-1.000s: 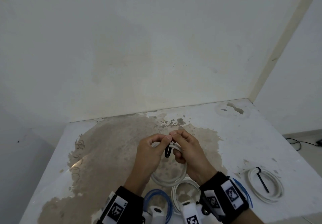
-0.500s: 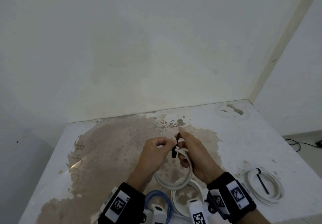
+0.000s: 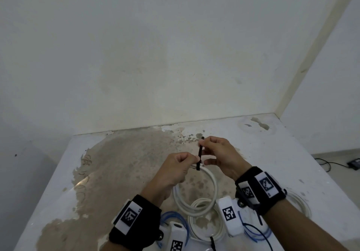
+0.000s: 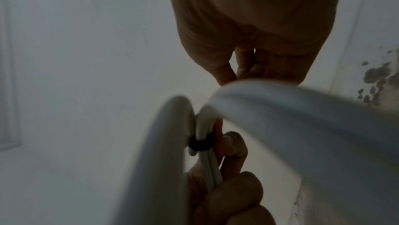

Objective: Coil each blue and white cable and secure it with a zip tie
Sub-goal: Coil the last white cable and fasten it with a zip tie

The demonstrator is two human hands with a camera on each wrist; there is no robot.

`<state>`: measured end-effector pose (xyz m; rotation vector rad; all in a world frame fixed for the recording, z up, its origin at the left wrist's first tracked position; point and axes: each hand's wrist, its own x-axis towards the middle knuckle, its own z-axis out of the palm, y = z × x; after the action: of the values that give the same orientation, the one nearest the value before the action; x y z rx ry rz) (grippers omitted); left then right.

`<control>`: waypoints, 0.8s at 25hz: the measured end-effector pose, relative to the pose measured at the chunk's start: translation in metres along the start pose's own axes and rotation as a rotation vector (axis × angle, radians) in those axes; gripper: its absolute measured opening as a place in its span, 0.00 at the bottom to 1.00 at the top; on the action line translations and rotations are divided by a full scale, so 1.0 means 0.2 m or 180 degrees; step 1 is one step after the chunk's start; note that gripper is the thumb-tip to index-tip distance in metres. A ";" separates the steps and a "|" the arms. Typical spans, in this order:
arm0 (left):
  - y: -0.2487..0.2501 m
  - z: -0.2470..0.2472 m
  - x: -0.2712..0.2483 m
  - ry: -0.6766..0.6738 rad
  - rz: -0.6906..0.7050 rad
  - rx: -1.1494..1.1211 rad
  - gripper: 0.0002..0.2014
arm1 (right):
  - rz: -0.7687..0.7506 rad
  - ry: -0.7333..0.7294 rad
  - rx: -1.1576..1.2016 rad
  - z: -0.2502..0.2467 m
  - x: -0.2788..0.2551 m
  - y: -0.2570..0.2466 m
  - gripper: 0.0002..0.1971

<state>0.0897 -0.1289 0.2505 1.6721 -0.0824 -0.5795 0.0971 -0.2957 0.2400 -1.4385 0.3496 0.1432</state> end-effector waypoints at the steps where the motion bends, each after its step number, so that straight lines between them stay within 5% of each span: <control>1: 0.00 0.00 0.00 -0.0032 -0.0044 0.0026 0.13 | 0.0005 0.0003 -0.0019 0.01 -0.01 0.01 0.09; 14: -0.02 0.01 0.02 0.0139 0.0055 0.0246 0.19 | 0.0167 -0.0607 -0.0325 -0.05 -0.09 -0.01 0.09; 20: -0.07 0.01 0.02 0.0174 0.0022 0.0254 0.15 | -0.0184 -0.0053 -0.0341 0.03 -0.04 0.04 0.08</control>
<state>0.0898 -0.1292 0.2358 1.7633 -0.0723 -0.5308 0.0872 -0.2876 0.2355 -1.5511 0.2897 0.1285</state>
